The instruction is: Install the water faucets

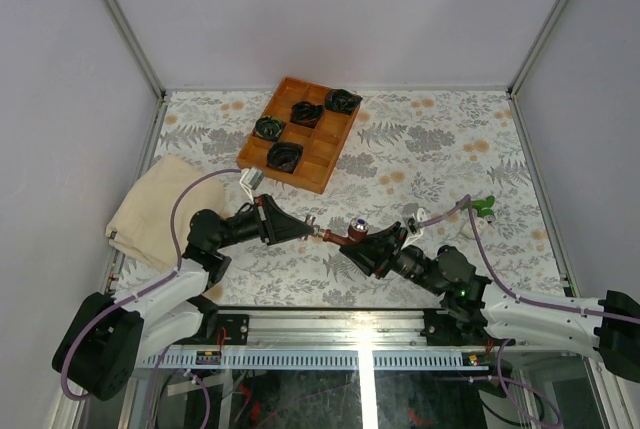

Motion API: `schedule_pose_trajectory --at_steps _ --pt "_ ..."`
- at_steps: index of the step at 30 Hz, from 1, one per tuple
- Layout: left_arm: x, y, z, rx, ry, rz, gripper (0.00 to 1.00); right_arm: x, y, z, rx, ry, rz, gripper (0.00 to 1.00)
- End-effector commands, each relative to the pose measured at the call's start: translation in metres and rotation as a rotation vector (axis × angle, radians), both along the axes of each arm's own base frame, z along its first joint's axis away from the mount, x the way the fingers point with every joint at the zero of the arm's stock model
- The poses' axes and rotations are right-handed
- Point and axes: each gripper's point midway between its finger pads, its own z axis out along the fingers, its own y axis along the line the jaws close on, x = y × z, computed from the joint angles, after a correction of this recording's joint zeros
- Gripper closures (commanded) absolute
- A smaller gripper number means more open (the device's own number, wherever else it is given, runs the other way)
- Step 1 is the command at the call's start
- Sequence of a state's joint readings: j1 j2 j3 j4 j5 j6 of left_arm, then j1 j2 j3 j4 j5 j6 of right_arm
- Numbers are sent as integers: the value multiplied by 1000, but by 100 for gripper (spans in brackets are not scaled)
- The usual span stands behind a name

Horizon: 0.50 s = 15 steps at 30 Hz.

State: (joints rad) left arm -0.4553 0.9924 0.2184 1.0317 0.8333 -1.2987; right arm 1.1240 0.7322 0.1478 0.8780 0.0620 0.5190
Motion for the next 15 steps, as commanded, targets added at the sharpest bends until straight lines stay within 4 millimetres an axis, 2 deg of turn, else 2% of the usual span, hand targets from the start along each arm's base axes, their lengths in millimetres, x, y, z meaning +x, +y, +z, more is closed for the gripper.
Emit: schedule_pose_trajectory --at_steps 1,15 --pt "-1 -2 18 -22 -74 -4 100 -2 -1 32 105 -58 2 100" --pt "-3 -6 16 -16 -75 -14 100 -3 0 33 119 -57 11 100"
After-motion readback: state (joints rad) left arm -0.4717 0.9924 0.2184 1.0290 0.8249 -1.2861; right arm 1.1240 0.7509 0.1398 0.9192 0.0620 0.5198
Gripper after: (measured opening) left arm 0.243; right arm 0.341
